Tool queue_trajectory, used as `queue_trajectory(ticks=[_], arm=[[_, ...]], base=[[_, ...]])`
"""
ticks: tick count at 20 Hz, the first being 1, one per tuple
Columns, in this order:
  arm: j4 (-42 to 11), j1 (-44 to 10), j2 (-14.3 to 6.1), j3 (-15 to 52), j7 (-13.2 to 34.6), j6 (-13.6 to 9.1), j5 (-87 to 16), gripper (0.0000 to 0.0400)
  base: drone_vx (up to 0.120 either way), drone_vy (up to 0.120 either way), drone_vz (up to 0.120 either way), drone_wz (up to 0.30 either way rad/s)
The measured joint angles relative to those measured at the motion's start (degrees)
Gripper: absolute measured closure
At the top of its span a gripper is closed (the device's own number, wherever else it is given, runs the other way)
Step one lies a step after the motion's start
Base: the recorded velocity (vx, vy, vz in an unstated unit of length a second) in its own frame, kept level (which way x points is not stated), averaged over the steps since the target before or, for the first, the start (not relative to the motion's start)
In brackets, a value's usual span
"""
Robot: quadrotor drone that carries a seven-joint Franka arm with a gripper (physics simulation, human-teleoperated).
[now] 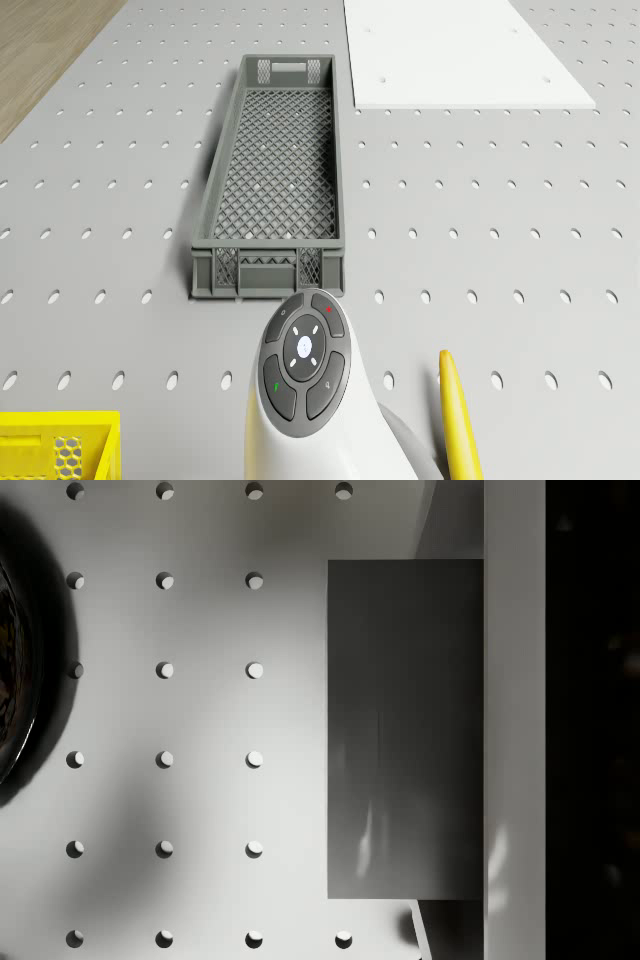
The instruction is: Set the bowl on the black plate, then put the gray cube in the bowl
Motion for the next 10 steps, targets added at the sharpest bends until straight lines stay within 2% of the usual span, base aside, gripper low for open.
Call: queue_trajectory(ticks=[2, 8, 10], arm=[[-0.03, -0.19, -0.21, 0.2, 0.17, 0.12, 0.25, 0.015], [-0.02, -0.74, -0.86, 0.63, 0.63, 0.6, 0.85, 0.015], [0.0, -0.92, -1.07, 0.75, 0.78, 0.78, 1.02, 0.015]], base=[[-0.12, 0.12, 0.12, 0.0], [-0.12, 0.0, 0.0, 0.0], [-0.12, 0.0, 0.12, 0.0]])
